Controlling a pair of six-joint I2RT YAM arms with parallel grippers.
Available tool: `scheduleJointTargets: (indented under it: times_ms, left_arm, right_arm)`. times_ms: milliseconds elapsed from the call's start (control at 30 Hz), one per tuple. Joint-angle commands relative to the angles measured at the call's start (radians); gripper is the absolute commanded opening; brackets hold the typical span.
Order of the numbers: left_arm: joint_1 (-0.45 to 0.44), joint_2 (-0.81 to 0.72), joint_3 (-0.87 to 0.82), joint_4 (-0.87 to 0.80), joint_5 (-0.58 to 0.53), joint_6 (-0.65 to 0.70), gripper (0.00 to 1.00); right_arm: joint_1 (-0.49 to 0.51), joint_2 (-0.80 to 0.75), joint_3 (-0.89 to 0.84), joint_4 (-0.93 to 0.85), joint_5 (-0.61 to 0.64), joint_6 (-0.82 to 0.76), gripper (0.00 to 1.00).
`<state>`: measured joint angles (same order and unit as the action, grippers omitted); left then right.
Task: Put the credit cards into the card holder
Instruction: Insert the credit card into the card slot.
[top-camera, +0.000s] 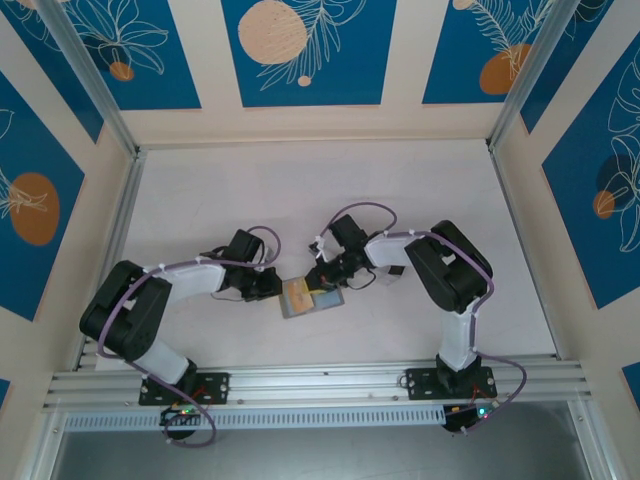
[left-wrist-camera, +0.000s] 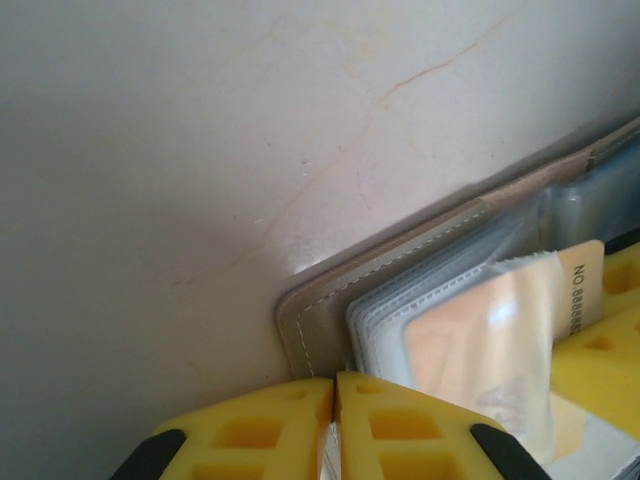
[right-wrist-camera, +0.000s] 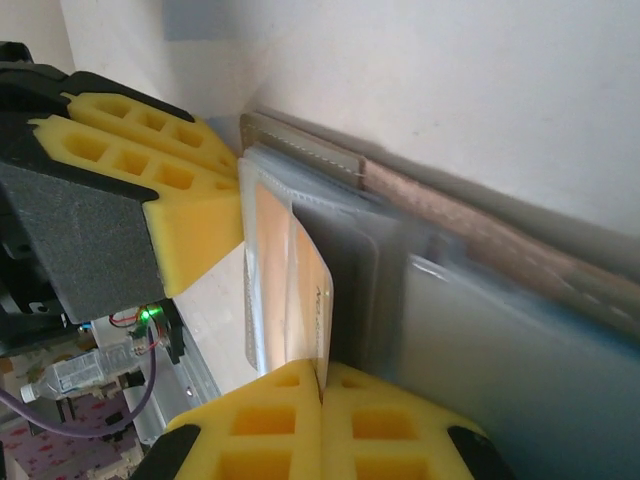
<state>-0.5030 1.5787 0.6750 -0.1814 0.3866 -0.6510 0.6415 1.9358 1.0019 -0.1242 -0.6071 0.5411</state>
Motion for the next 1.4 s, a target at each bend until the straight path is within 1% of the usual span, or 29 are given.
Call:
scheduleJointTargets:
  times_ms: [0, 100, 267, 367, 467, 500, 600, 700, 800, 900, 1033, 1100, 1200, 1367]
  left_arm:
    - [-0.016, 0.107, -0.041, 0.048, -0.095, 0.01, 0.12]
    - [-0.019, 0.107, -0.044, 0.053, -0.096, 0.006, 0.12]
    - [-0.025, 0.113, -0.048, 0.066, -0.092, -0.003, 0.12]
    - [-0.028, 0.115, -0.047, 0.068, -0.092, -0.007, 0.12]
    - [-0.03, 0.115, -0.046, 0.069, -0.091, -0.008, 0.11]
    - [-0.031, 0.115, -0.047, 0.068, -0.092, -0.008, 0.11]
    - [-0.031, 0.116, -0.054, 0.077, -0.094, -0.011, 0.11]
    - [-0.031, 0.123, -0.064, 0.092, -0.091, -0.015, 0.12]
    - [-0.031, 0.13, -0.069, 0.101, -0.088, -0.015, 0.11]
    - [-0.031, 0.123, -0.071, 0.097, -0.091, -0.013, 0.11]
    - [-0.031, 0.118, -0.068, 0.09, -0.09, -0.005, 0.11]
    - [-0.031, 0.118, -0.067, 0.091, -0.087, -0.005, 0.11]
    - [-0.031, 0.113, -0.065, 0.086, -0.084, -0.003, 0.11]
    - [-0.031, 0.099, -0.064, 0.076, -0.091, -0.002, 0.11]
  right_arm:
    - [0.03, 0.035, -0.01, -0.02, 0.027, 0.037, 0.0]
    - [0.041, 0.011, -0.052, 0.044, 0.046, 0.093, 0.0]
    - [0.075, -0.045, -0.166, 0.243, 0.127, 0.236, 0.01]
    - [0.095, -0.062, -0.212, 0.334, 0.174, 0.292, 0.05]
    - [0.101, -0.094, -0.238, 0.355, 0.215, 0.313, 0.14]
    - [0.101, -0.109, -0.24, 0.343, 0.23, 0.311, 0.16]
    - [0.1, -0.157, -0.245, 0.294, 0.264, 0.292, 0.28]
    - [0.088, -0.196, -0.239, 0.235, 0.267, 0.259, 0.33]
    - [0.075, -0.241, -0.197, 0.107, 0.276, 0.195, 0.39]
    - [0.075, -0.304, -0.134, -0.082, 0.344, 0.104, 0.41]
    - [0.069, -0.333, -0.049, -0.308, 0.516, -0.014, 0.41]
    - [0.069, -0.316, -0.008, -0.372, 0.602, -0.059, 0.42]
    - [0.071, -0.266, 0.043, -0.421, 0.674, -0.107, 0.44]
    - [0.099, -0.199, 0.072, -0.417, 0.743, -0.136, 0.47]
